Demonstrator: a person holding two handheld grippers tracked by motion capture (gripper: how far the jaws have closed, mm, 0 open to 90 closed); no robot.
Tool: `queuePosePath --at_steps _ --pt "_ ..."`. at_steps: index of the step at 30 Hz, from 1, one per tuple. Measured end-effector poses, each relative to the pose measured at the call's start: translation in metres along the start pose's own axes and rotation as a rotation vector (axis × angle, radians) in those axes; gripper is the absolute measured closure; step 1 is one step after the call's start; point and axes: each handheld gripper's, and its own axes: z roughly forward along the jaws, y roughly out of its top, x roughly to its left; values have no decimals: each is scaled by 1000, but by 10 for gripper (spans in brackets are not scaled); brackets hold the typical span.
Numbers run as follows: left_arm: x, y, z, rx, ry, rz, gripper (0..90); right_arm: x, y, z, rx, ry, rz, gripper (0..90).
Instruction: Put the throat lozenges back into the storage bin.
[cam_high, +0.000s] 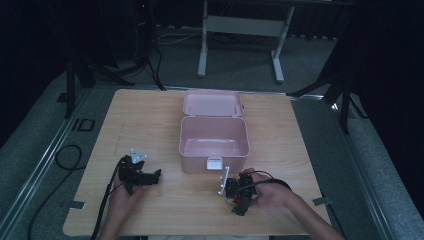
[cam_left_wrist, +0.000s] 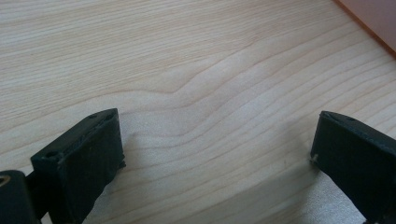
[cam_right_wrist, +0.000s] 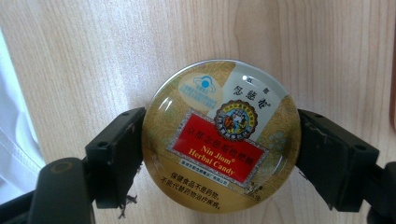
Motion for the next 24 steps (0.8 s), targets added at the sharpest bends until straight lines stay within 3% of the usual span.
queuePosePath --at_steps 24 --pt "0 0 0 -1 1 -1 25 -7 -9 -24 -2 -23 19 199"
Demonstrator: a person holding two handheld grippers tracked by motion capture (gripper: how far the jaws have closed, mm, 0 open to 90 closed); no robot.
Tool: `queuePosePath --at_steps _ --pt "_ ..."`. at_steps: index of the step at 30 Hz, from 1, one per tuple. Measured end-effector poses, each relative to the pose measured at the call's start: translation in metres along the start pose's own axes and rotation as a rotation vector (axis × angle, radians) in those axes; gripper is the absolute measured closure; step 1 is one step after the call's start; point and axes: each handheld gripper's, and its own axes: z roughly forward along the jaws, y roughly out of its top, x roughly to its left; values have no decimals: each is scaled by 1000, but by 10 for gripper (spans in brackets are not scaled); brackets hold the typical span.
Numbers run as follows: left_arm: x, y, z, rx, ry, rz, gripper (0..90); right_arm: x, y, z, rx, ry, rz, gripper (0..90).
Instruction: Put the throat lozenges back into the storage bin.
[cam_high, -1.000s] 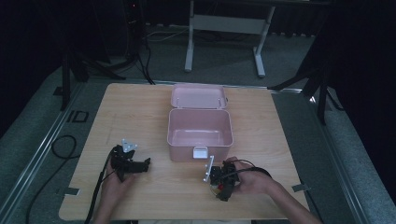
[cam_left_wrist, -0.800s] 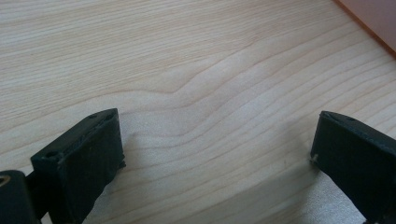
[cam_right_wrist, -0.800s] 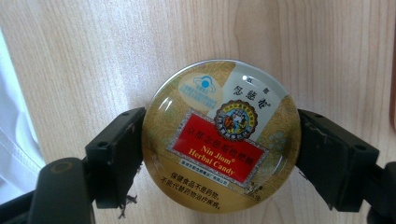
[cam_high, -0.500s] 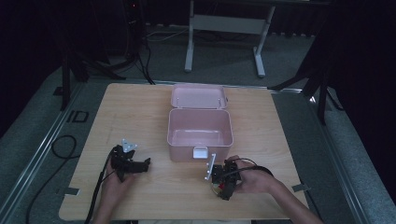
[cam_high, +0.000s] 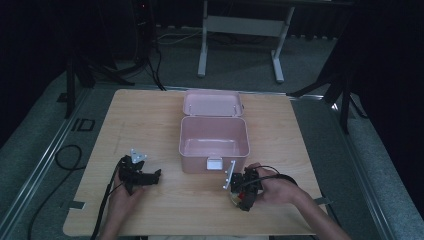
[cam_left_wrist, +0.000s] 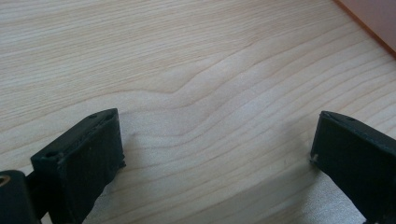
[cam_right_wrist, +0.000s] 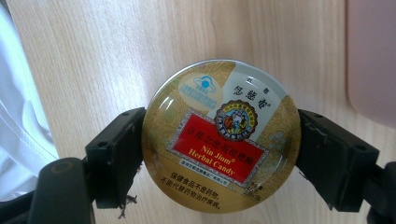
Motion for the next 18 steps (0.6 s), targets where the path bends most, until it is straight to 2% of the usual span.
queuePosePath --at_steps 6,18 --pt "0 0 0 -1 0 0 25 -5 -6 -14 -6 -15 18 199" --pt "0 0 0 -1 0 0 25 -12 -15 -29 -15 -32 36 199"
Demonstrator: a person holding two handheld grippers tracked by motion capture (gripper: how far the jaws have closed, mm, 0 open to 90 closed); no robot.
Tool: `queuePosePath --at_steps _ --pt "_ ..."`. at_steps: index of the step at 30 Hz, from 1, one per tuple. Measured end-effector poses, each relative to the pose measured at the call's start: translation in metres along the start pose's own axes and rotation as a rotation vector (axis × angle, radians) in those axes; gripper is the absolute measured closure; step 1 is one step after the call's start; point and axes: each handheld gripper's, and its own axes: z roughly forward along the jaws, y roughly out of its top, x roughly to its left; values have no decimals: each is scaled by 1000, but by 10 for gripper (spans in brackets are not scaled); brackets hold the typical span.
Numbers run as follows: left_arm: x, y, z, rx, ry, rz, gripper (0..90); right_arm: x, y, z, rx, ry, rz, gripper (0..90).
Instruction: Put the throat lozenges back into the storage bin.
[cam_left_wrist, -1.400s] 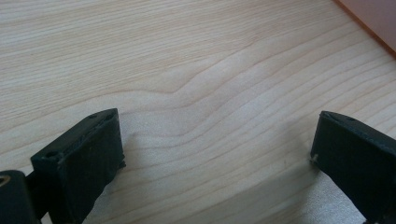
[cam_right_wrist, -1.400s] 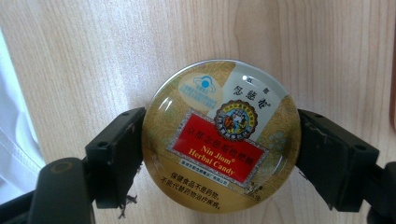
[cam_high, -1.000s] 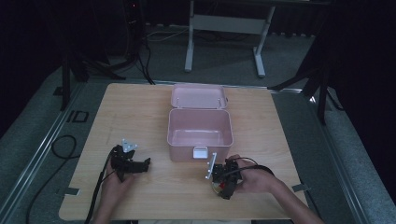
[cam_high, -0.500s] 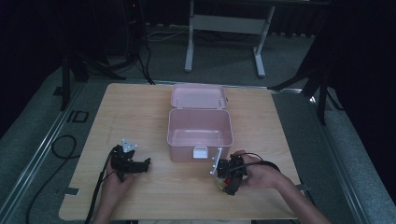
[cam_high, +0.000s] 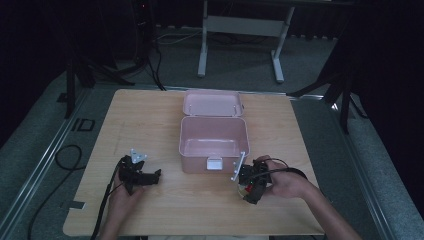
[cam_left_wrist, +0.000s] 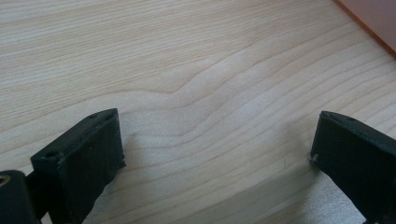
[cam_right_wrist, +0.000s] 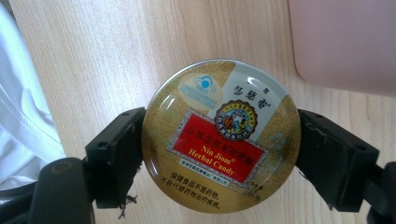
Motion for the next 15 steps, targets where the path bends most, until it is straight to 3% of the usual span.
queuePosePath --at_steps 15 --pt "0 0 0 0 0 0 25 -10 -10 -21 7 -25 16 199"
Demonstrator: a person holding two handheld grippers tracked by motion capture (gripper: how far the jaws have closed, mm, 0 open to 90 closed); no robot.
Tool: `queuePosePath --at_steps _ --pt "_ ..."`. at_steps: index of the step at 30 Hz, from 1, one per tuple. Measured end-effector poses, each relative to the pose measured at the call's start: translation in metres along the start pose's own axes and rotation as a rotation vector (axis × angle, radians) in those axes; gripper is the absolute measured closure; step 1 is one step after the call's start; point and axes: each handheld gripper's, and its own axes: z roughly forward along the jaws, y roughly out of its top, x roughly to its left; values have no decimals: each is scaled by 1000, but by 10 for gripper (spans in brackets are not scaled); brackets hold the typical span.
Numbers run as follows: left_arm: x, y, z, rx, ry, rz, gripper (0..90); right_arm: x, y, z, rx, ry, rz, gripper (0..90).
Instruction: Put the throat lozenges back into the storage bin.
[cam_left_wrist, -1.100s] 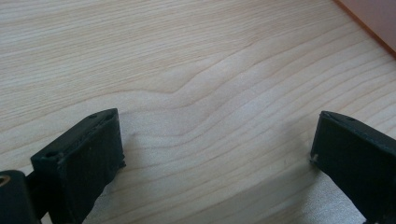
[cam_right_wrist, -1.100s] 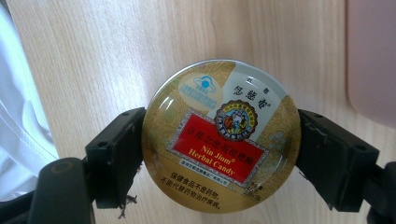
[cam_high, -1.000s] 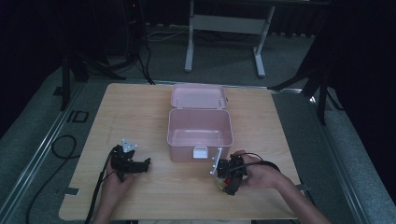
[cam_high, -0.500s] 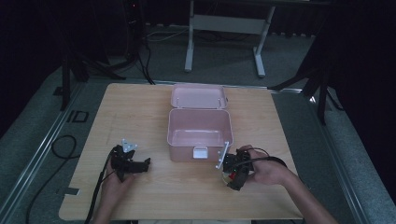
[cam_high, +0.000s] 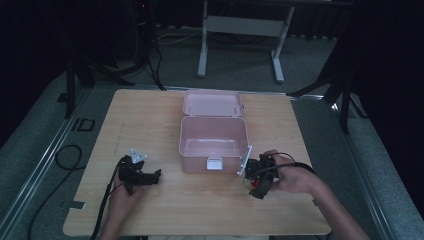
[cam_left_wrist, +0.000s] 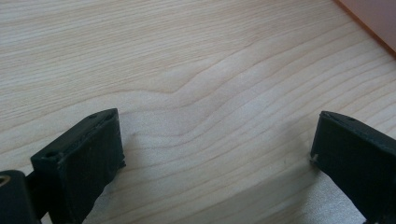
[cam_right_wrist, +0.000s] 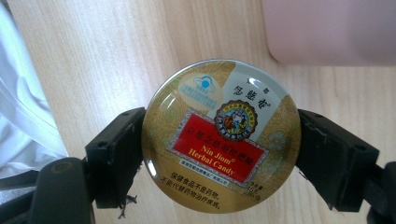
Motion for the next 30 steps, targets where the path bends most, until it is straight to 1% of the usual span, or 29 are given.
queuePosePath --at_steps 8,19,30 --pt "0 0 0 0 0 0 25 -4 0 -9 4 -12 1 199" --pt "0 0 0 1 0 0 25 -11 -3 -28 -18 -33 15 199" --pt "0 0 0 0 -1 -1 25 -21 -7 -46 -33 -54 33 199"
